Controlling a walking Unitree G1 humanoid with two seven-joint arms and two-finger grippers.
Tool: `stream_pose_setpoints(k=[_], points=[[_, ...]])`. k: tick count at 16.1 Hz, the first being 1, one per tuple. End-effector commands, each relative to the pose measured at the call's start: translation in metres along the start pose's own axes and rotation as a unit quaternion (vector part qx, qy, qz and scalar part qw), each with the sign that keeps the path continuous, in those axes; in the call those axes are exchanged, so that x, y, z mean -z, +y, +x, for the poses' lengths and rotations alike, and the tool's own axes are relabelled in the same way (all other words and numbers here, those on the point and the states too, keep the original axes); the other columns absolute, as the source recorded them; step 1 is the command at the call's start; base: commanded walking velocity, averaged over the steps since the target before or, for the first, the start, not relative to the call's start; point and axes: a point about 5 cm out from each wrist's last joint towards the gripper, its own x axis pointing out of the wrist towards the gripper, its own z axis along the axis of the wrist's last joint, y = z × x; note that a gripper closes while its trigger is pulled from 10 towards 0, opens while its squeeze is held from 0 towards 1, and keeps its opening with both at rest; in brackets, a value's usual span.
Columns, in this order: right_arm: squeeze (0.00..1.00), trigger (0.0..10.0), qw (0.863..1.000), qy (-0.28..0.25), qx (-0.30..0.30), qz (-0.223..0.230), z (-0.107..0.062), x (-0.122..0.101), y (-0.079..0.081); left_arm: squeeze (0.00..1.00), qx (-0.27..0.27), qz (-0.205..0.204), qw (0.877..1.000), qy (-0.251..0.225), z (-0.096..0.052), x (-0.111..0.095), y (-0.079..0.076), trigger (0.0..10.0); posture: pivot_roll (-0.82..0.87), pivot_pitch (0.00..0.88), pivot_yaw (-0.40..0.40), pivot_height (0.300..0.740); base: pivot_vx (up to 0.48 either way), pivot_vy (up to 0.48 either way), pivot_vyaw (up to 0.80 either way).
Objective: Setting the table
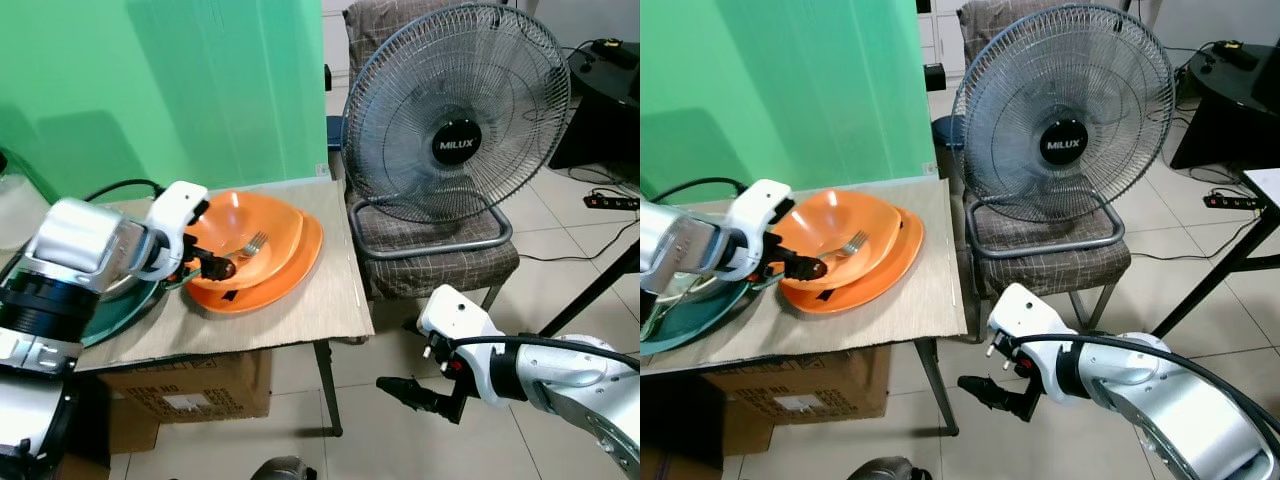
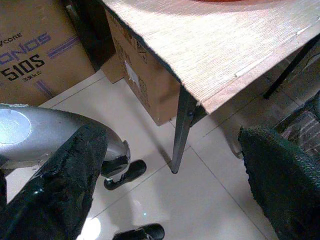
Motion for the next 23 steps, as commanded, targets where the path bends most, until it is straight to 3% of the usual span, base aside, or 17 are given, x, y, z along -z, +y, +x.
stream_pose_setpoints(k=[1, 5, 6, 8, 9, 10, 11, 16, 23], points=[[0.00, 10.0, 1.000, -0.006, 0.003, -0.012, -0.002, -0.004, -0.001, 0.00, -0.014, 0.019, 1.000, 0.002, 0.001, 0.003, 0.004, 10.0, 0.10, 0.000, 0.098, 0.740, 0.000, 0.000, 0.00], [0.00, 10.0, 1.000, -0.009, 0.004, -0.010, -0.002, -0.004, 0.000, 0.00, -0.044, 0.099, 0.994, 0.000, 0.007, 0.006, 0.008, 10.0, 0.10, 0.000, 0.104, 0.740, 0.000, 0.000, 0.00], [0.00, 10.0, 1.000, -0.009, 0.005, -0.009, -0.001, -0.004, 0.001, 0.00, -0.044, 0.100, 0.994, 0.005, 0.008, 0.008, 0.009, 4.8, 0.10, 0.000, 0.107, 0.740, 0.000, 0.000, 0.00], [0.00, 10.0, 1.000, -0.010, 0.005, -0.007, -0.001, -0.004, 0.001, 0.00, -0.042, 0.098, 0.994, 0.008, 0.009, 0.009, 0.012, 1.6, 0.10, 0.000, 0.108, 0.740, 0.000, 0.000, 0.00], [0.00, 10.0, 1.000, -0.010, 0.004, -0.007, -0.001, -0.004, 0.001, 0.00, -0.039, 0.099, 0.994, 0.004, 0.010, 0.009, 0.013, 0.8, 0.10, 0.000, 0.108, 0.740, 0.000, 0.000, 0.00], [0.00, 10.0, 1.000, -0.010, 0.004, -0.007, -0.001, -0.004, 0.001, 0.00, -0.039, 0.099, 0.994, 0.004, 0.010, 0.009, 0.013, 0.8, 0.10, 0.000, 0.108, 0.740, 0.000, 0.000, 0.00], [0.00, 10.0, 1.000, -0.010, 0.004, -0.007, -0.001, -0.004, 0.001, 0.00, -0.036, 0.110, 0.993, 0.000, 0.013, 0.009, 0.015, 0.0, 0.10, 0.000, 0.107, 0.740, 0.000, 0.000, 0.00], [0.00, 10.0, 1.000, -0.021, -0.005, -0.005, -0.002, -0.006, 0.002, 0.00, -0.017, 0.141, 0.990, -0.006, 0.019, 0.009, 0.016, 0.0, 0.10, 0.000, 0.110, 0.740, 0.000, 0.000, 0.00], [0.00, 10.0, 0.998, -0.056, -0.039, -0.016, -0.007, -0.013, 0.007, 0.00, -0.011, 0.148, 0.989, -0.012, 0.021, 0.005, 0.017, 0.0, 0.10, 0.000, 0.108, 0.740, 0.000, 0.000, 0.00]])
